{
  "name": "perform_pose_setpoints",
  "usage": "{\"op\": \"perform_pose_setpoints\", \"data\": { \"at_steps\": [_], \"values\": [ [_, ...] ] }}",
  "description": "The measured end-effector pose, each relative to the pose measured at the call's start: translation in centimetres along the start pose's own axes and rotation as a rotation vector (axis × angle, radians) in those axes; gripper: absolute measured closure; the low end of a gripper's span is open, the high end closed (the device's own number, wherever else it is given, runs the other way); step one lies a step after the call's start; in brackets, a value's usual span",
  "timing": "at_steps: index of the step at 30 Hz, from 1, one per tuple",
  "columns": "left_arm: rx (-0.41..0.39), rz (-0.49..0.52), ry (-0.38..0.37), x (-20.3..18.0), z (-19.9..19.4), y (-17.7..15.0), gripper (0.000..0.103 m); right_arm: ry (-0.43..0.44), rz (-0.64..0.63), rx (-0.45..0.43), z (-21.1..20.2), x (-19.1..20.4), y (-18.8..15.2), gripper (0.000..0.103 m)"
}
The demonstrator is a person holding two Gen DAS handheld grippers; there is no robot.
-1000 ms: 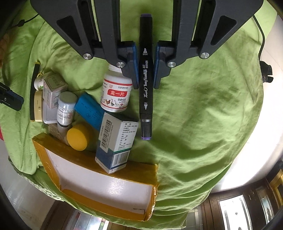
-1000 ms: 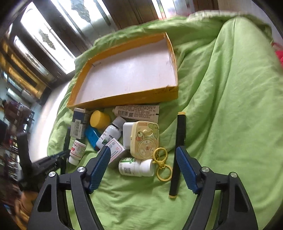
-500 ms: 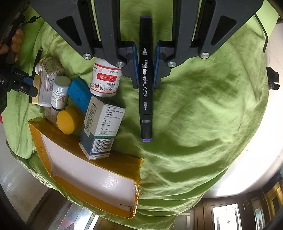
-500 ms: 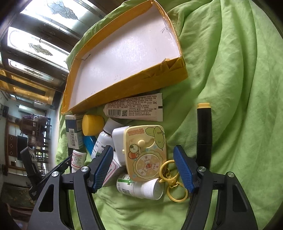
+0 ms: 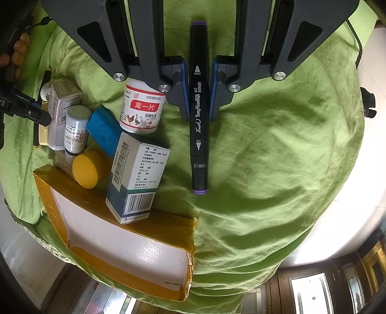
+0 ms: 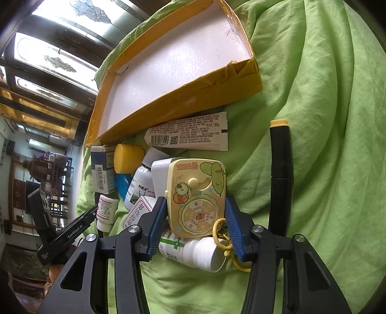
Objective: Organize rigid objects
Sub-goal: 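Close the right tool on the yellow cartoon toy while the left tool holds the marker, then carry the marker in the left tool and the toy in the right tool over the tray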
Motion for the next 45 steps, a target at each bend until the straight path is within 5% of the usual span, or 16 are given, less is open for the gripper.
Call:
{"op": "perform_pose_setpoints", "data": {
  "at_steps": [17, 22, 45],
  "values": [
    [-0.141, -0.044, -0.066, -0.4, -3.3, 1.6, 0.091, 0.1, -0.046, -0.153, -3.3, 2.6, 0.5, 0.059],
    [-0.18, -0.046, -0.074, -0.2, -4.1, 1.9, 0.091, 0.062, -0.103, -0.205, -3.7, 4.0, 0.7, 0.059],
    [-0.189, 0.012, -0.049, -1.3, -4.7, 1.5, 0.091, 0.033, -0.146, -0.294, -6.0, 5.0, 0.8, 0.059]
  ]
}}
Point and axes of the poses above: each gripper's, at about its wrist camera, not at the fingertips, and z roughly the way its jaws point, x to its left, y to its top, the point moved 9 cm from there along z, roughly the way its jaws point, and after that the axes turned 3 degrees about x, right-handed, at the moved point
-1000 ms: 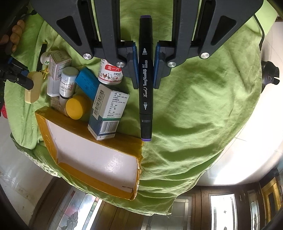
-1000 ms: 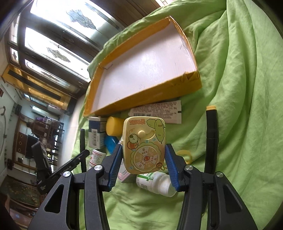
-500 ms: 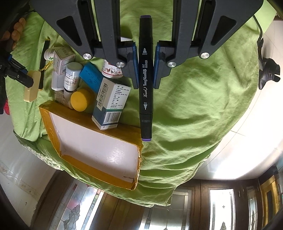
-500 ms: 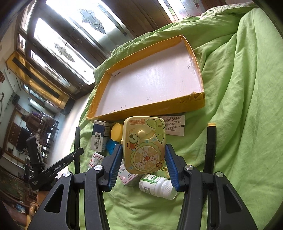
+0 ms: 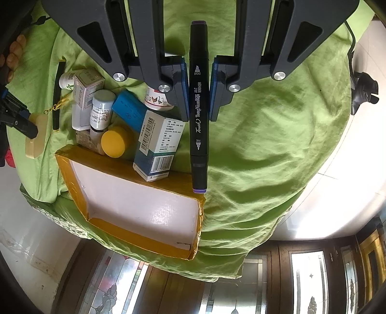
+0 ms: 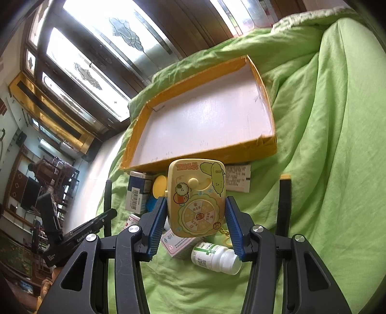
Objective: Organize rigid objects
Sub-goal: 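Carry the marker in the left tool and the toy in the right tool over the tray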
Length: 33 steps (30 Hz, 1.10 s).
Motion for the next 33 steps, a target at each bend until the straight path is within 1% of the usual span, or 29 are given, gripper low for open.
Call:
{"op": "perform_pose_setpoints", "data": {
  "at_steps": [3, 7, 12, 17, 24, 33],
  "values": [
    [-0.001, 0.027, 0.008, -0.9, -0.4, 0.2, 0.091, 0.006, -0.019, -0.038, -1.3, 0.6, 0.7, 0.059],
    [-0.02, 0.061, 0.005, -2.3, -1.4, 1.1, 0.091, 0.013, -0.024, -0.067, -2.4, 1.2, 1.6, 0.059],
    [-0.062, 0.065, -0.053, -4.5, -2.9, 3.6, 0.091, 0.032, -0.025, -0.095, -3.5, 1.9, 2.8, 0.059],
    [-0.105, 0.093, -0.101, -6.9, -3.8, 6.3, 0.091, 0.045, 0.014, -0.113, -3.7, 1.8, 4.4, 0.059],
    [-0.114, 0.094, -0.14, -8.0, -2.6, 9.0, 0.091, 0.049, 0.037, -0.12, -2.6, 2.0, 6.4, 0.059],
    [-0.109, 0.077, -0.139, -7.4, -0.2, 12.2, 0.091, 0.067, 0.033, -0.127, -1.0, 3.6, 9.3, 0.059]
  ]
}}
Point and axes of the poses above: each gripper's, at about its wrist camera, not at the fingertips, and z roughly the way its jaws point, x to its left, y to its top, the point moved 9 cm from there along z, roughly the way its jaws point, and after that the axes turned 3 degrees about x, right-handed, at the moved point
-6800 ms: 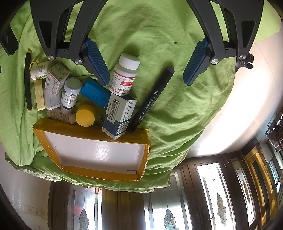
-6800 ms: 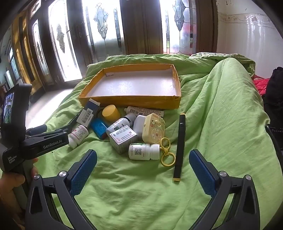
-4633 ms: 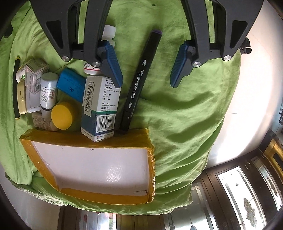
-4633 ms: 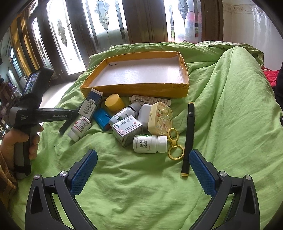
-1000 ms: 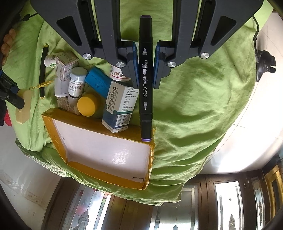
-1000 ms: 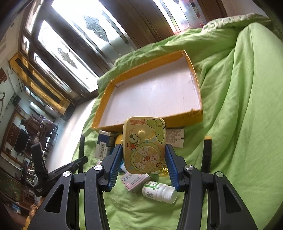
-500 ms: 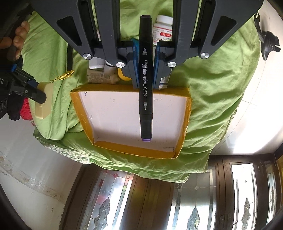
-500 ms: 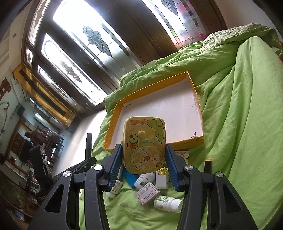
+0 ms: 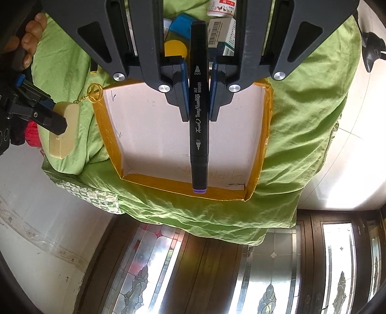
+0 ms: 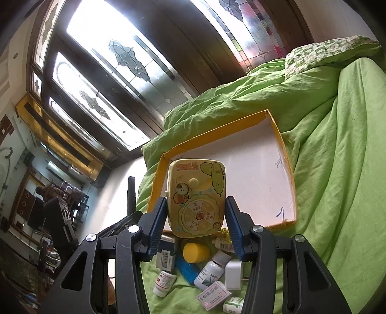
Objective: Organize rigid objects
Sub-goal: 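Carry the marker in the left tool and the toy in the right tool over the tray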
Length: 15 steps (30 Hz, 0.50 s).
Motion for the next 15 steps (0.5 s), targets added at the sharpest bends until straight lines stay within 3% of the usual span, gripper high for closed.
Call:
{"op": "perform_pose_setpoints", "data": {
  "at_steps": [8, 15],
  "values": [
    [0.044, 0.012, 0.027, 1.1, 4.0, 1.3, 0.091, -0.04, -0.091, 0.064, 5.6, 2.3, 0.5, 0.059],
    [0.098, 0.014, 0.059, 2.9, 7.4, 0.6, 0.091, -0.125, -0.152, 0.176, 11.5, 1.7, -1.5, 0.059]
  ]
}}
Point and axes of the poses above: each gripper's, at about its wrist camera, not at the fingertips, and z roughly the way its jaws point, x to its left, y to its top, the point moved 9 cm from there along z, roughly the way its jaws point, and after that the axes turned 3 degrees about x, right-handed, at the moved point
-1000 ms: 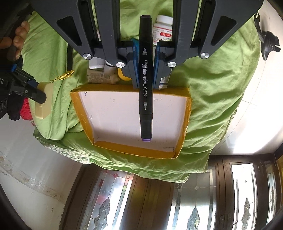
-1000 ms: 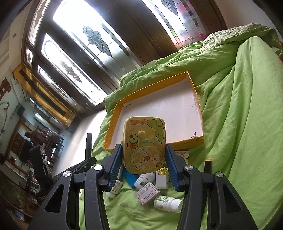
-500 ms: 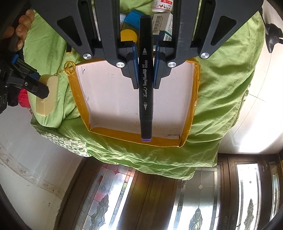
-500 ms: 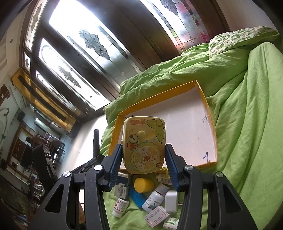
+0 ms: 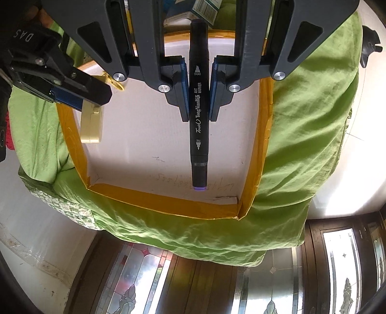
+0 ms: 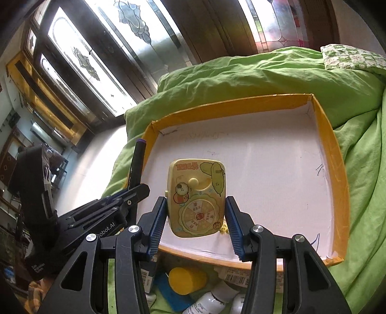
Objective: Organize rigid objects
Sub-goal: 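Carry the marker in the left tool and the toy in the right tool over the tray, then lower the marker and toy into the tray and open both tools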
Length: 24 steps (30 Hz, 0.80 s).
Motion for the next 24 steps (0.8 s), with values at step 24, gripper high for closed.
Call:
{"op": "perform_pose_setpoints", "data": {
  "at_steps": [24],
  "values": [
    [0.022, 0.017, 0.039, 2.7, 3.2, 0.4, 0.091, -0.12, -0.168, 0.119, 6.4, 1.6, -2.6, 0.059]
  ]
}}
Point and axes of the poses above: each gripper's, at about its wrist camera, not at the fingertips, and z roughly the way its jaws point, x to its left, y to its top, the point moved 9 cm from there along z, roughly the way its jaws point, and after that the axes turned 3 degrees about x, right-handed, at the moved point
